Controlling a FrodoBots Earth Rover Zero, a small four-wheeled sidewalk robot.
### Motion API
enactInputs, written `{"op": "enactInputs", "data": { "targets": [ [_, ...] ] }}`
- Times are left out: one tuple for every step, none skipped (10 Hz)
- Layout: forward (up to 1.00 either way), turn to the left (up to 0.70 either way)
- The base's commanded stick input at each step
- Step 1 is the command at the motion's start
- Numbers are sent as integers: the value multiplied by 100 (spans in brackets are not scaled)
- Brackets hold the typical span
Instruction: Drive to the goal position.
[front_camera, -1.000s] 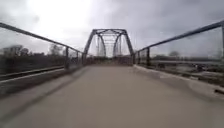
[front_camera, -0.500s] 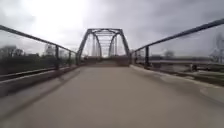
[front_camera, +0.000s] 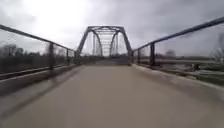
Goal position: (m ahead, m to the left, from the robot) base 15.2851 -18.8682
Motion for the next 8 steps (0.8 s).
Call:
{"op": "enactInputs", "data": {
  "targets": [
    [100,0],
    [100,0],
    [100,0],
    [100,0],
    [100,0],
    [100,0],
    [100,0],
    [100,0]
  ]
}}
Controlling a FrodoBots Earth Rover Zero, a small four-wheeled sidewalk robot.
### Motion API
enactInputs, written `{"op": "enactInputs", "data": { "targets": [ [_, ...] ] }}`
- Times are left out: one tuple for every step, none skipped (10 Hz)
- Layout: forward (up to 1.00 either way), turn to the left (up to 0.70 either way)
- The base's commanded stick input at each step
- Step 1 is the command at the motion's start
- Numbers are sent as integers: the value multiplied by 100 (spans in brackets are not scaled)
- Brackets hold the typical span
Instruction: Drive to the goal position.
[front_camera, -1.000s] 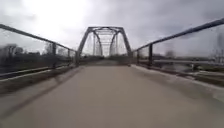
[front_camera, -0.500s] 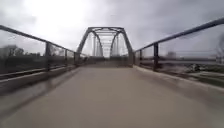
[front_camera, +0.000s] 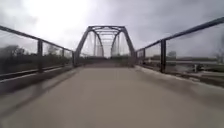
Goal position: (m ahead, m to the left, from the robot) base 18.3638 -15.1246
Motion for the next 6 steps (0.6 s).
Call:
{"op": "enactInputs", "data": {
  "targets": [
    [100,0],
    [100,0],
    [100,0],
    [100,0],
    [100,0],
    [100,0]
  ]
}}
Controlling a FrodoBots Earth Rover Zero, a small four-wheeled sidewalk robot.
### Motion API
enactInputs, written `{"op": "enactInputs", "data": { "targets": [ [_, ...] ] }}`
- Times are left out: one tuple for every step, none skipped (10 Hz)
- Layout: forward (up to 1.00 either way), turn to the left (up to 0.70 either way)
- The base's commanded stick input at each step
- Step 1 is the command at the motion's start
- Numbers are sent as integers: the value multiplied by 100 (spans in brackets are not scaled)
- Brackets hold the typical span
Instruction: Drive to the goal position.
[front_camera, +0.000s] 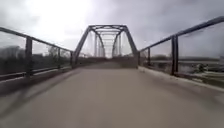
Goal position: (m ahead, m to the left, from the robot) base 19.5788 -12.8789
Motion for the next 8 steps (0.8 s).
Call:
{"op": "enactInputs", "data": {
  "targets": [
    [100,0],
    [100,0],
    [100,0],
    [100,0],
    [100,0],
    [100,0],
    [100,0],
    [100,-2]
  ]
}}
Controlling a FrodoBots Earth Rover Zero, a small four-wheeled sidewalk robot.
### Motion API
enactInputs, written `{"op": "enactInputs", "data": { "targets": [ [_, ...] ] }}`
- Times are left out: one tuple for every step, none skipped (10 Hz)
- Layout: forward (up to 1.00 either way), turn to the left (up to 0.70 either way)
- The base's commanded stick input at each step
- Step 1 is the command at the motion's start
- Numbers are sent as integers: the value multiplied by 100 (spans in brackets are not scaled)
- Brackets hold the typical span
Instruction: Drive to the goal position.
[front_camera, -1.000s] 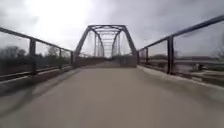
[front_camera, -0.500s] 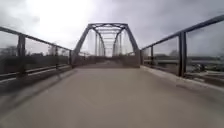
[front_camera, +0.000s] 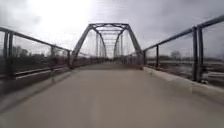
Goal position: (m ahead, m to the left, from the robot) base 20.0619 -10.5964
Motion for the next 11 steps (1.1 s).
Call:
{"op": "enactInputs", "data": {
  "targets": [
    [100,-4],
    [100,-5],
    [100,-6],
    [100,-6],
    [100,-17],
    [100,-30],
    [100,-8],
    [100,0],
    [100,0],
    [100,0],
    [100,0]
  ]
}}
